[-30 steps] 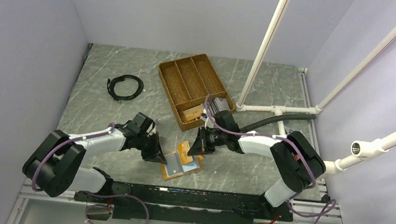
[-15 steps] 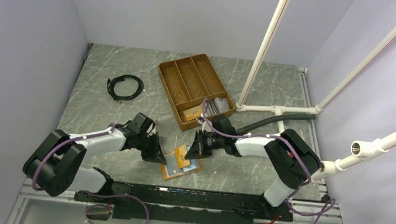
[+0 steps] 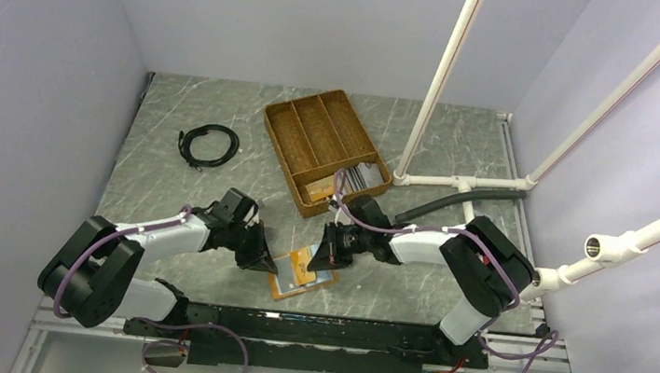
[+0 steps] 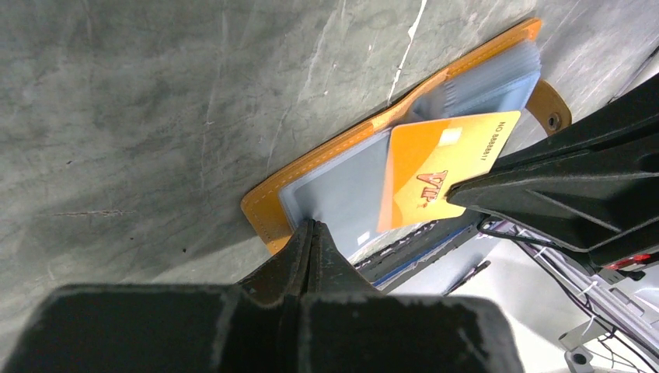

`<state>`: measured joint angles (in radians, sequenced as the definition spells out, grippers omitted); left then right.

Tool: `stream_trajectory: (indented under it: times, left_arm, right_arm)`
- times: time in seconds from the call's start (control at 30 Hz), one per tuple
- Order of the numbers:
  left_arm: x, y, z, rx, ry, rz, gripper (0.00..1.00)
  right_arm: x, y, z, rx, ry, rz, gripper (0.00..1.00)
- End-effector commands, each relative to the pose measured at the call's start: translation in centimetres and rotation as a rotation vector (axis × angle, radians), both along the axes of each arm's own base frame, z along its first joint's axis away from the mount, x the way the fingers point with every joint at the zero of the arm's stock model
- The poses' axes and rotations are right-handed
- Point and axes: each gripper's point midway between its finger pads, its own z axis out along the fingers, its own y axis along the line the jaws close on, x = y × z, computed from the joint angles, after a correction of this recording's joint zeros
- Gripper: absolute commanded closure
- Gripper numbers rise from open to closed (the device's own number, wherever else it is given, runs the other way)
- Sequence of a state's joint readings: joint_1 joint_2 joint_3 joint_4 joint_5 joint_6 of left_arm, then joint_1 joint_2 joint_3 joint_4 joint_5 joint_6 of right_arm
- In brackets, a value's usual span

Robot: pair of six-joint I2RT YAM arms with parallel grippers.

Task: Put the credit cards into the card holder
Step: Insert the credit card into the card holder.

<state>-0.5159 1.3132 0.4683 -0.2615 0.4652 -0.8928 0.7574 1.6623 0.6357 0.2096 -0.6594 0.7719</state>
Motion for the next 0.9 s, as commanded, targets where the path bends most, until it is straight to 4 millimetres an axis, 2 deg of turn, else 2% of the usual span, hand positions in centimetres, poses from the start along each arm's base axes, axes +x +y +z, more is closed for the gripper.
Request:
stream_trajectory:
  times: [0.0, 0.27, 0.4, 0.87]
  left_arm:
    - [-0.4, 0.9, -1.1, 0.052, 0.007, 0.025, 1.00]
    - [-0.4, 0.9, -1.1, 0.045, 0.008, 0.031, 1.00]
    - [-0.3, 0.8, -1.1, 0.042, 0.006, 0.027, 1.00]
    - [0.0, 0.8, -0.7, 0.040, -0.023, 0.022, 1.00]
  right_arm:
    - [-1.4, -1.4, -1.4, -0.093, 0.051, -0.023, 1.00]
    - [-1.6, -2.6, -1.3, -0.178, 0.072, -0.054, 1.00]
    - [-1.8, -2.5, -1.5, -0.188, 0.087, -0.030, 1.00]
    - [-2.2, 0.1, -1.5, -0.097, 0.123, 0.140, 1.00]
